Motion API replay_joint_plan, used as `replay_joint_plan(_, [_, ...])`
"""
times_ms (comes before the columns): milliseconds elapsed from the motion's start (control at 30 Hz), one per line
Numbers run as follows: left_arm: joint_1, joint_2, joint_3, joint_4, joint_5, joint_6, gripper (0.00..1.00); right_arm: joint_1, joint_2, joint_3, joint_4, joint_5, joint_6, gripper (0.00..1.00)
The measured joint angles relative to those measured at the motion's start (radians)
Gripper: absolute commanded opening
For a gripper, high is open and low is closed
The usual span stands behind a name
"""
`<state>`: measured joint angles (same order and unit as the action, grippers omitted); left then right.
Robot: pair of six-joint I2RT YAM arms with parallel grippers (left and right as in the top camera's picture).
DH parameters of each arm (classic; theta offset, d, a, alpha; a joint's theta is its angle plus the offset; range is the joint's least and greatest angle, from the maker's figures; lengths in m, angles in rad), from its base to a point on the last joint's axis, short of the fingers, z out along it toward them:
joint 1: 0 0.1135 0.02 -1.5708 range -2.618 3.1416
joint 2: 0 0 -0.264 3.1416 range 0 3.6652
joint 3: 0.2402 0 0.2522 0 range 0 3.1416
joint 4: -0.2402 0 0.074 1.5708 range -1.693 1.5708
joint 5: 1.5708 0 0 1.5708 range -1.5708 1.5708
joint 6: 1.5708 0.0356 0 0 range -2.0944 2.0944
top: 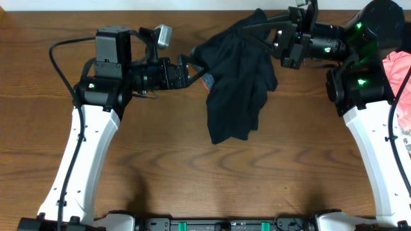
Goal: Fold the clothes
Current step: 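Lift the leggings with the right gripper and grasp the waistband with the left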
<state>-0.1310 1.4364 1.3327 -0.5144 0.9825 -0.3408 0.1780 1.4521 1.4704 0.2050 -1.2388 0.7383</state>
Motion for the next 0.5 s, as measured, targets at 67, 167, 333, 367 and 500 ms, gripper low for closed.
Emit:
replay_joint_plan(67, [0.000, 0.000, 0.000, 0.019, 0.014, -0.001, 0.98, 0.000, 0.000, 0.000, 0.025, -0.005, 0.019, 0.01])
replay_joint_plan(167, [-0.005, 0.000, -0.001, 0.069, 0.044, -0.007, 0.98, 0.000, 0.000, 0.000, 0.062, -0.012, 0.045, 0.01])
replay_joint_plan(333, [-0.040, 0.000, -0.001, 0.104, 0.072, -0.027, 0.98, 0.000, 0.000, 0.000, 0.122, -0.024, 0.095, 0.01])
replay_joint_plan(367, [-0.051, 0.000, -0.001, 0.108, 0.076, -0.028, 0.98, 0.000, 0.000, 0.000, 0.131, -0.026, 0.103, 0.01])
replay_joint_plan(500, [-0.076, 0.000, -0.001, 0.127, 0.085, -0.033, 0.95, 0.000, 0.000, 0.000, 0.140, -0.027, 0.125, 0.01])
